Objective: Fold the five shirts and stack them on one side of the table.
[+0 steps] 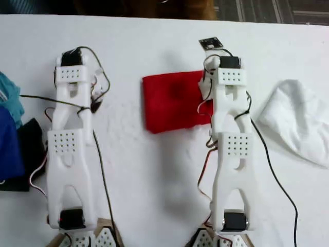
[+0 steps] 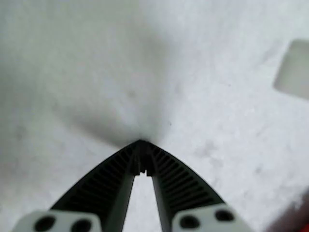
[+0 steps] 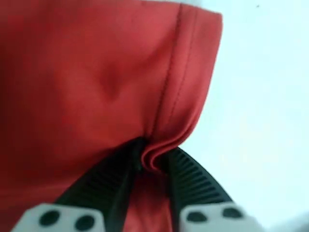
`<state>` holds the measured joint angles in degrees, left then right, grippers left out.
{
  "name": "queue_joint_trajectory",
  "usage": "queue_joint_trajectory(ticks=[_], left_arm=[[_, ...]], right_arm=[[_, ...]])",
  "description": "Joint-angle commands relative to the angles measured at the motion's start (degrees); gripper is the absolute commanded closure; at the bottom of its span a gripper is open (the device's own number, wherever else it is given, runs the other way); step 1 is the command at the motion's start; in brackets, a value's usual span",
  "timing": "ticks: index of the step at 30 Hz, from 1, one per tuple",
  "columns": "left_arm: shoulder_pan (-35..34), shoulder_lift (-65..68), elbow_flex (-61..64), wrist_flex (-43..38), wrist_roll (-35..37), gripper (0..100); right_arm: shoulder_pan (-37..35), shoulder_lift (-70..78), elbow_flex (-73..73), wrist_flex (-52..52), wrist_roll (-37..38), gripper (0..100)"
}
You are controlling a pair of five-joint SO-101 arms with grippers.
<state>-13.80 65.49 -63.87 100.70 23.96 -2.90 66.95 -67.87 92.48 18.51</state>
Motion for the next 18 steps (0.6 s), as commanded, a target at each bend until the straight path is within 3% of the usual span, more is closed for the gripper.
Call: queue_joint_trajectory(ticks=[1, 6, 11, 18], left_arm=[[-1.93, -0.44, 0.48, -0.44, -0.09, 97], [-1.93, -0.44, 0.48, -0.35, -0.09, 97], [-1.93, -0.44, 0.48, -0.35, -0.09, 97], [-1.93, -0.44, 0.48, -0.26, -0.09, 97]], right_arm=[[-0.75, 0.22, -0.09, 1.98, 0.09, 97.9], [4.09, -0.92, -5.10, 2.68, 0.44, 97.9], [6.99, -2.51, -11.87, 4.53, 6.51, 97.9], [10.07, -2.95, -16.62, 4.97, 7.03, 97.9]])
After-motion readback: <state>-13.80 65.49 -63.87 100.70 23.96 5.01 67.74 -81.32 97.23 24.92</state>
